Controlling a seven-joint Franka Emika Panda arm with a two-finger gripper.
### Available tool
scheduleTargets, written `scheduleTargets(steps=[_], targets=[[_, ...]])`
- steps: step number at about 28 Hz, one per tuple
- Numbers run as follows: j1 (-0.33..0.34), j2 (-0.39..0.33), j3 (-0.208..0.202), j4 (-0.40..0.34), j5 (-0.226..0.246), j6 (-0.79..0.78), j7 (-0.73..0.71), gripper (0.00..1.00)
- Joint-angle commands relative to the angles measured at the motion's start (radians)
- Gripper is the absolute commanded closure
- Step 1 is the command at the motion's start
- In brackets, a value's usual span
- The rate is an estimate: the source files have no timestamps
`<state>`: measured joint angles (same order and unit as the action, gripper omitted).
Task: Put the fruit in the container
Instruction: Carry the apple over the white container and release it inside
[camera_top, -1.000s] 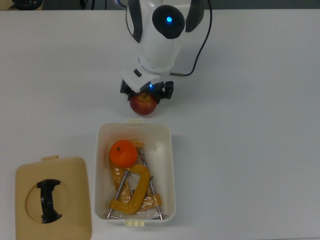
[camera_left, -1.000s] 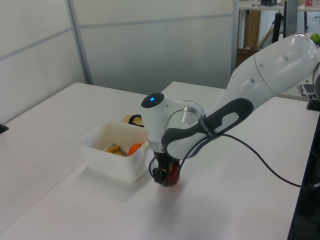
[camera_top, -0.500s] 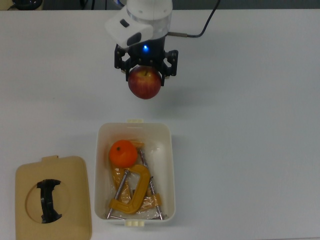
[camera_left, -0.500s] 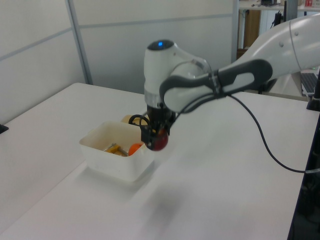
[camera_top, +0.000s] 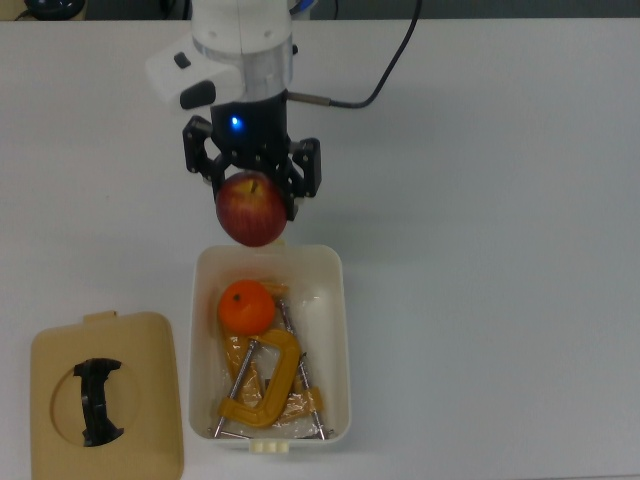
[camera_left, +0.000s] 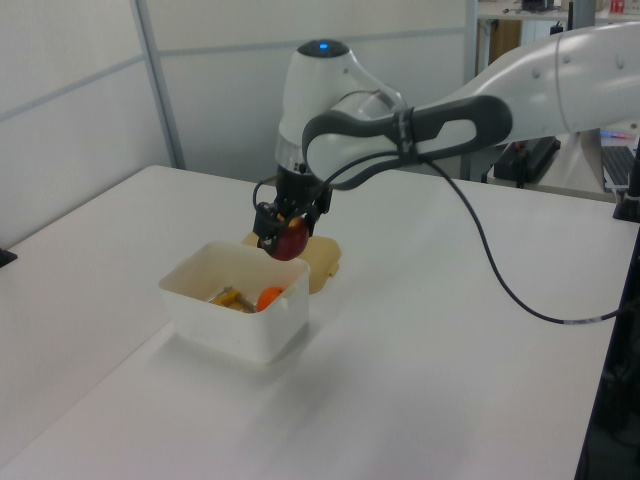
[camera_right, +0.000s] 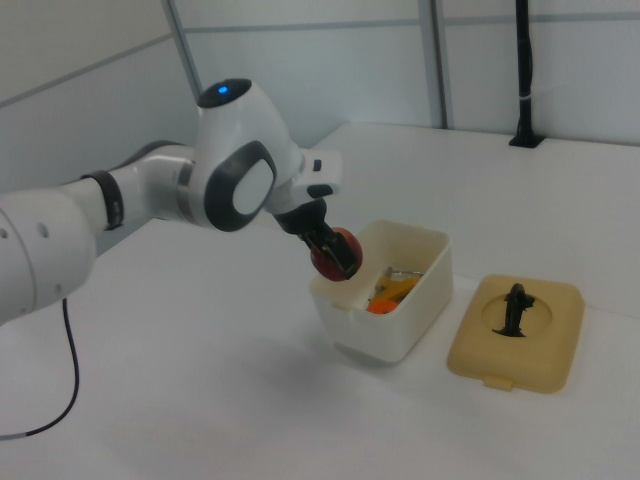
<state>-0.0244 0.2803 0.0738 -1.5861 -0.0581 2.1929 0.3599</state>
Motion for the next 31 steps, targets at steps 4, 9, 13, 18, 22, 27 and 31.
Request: scheduleTargets(steps=[4, 9, 13, 18, 22, 27, 31], targets=[[0.015, 0.134, -0.005, 0.044, -0.121, 0.125, 0.172, 0.62], [0.017, 0.143, -0.003, 0.044, -0.154, 0.13, 0.209, 0.0], [0.018, 0.134, -0.003, 0.044, -0.155, 0.128, 0.203, 0.0], [0.017, 0.109, -0.002, 0.041, -0.154, 0.09, 0.197, 0.0], [0.011, 0.08, 0.0, 0.041, -0.135, -0.024, 0.111, 0.0], [0.008, 0.054, -0.003, 0.043, -0.1, -0.163, -0.004, 0.0], [-0.005, 0.04, -0.005, 0.043, -0.072, -0.27, -0.125, 0.0]])
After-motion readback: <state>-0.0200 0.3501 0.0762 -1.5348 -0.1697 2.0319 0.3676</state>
